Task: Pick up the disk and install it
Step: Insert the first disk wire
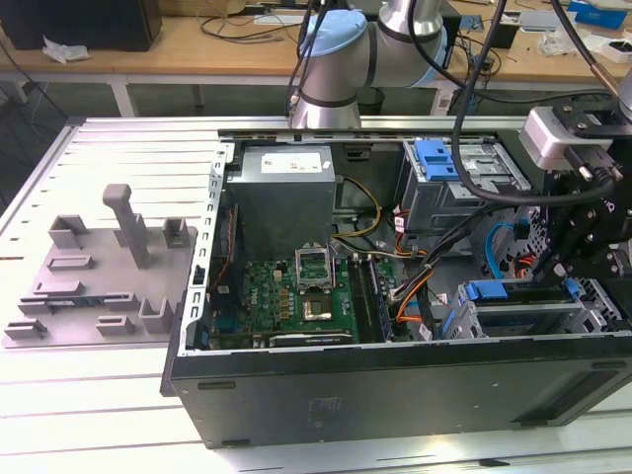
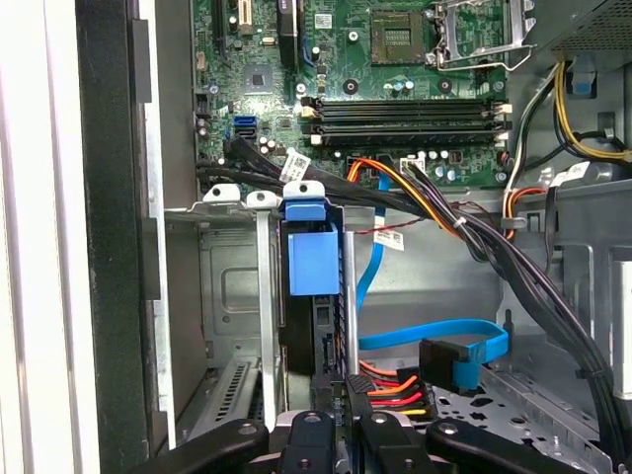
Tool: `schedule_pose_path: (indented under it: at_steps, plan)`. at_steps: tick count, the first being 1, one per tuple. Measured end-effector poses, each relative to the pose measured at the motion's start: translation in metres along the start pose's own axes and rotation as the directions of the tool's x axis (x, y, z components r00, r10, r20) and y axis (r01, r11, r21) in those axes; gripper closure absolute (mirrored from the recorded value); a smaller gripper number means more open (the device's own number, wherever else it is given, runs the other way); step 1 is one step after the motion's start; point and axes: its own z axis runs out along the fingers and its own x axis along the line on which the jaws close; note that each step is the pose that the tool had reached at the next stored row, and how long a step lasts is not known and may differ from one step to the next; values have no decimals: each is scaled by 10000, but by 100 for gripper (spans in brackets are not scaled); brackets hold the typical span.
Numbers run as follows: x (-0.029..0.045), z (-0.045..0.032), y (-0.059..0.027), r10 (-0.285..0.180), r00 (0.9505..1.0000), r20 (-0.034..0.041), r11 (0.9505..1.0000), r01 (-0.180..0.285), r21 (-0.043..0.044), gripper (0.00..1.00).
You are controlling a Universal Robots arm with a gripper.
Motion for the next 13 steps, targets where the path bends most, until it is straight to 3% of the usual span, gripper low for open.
schedule_pose_path:
  at_steps: [13]
  plan:
    - [-4, 18, 5, 0, 10000, 0, 10000, 0, 0, 84]
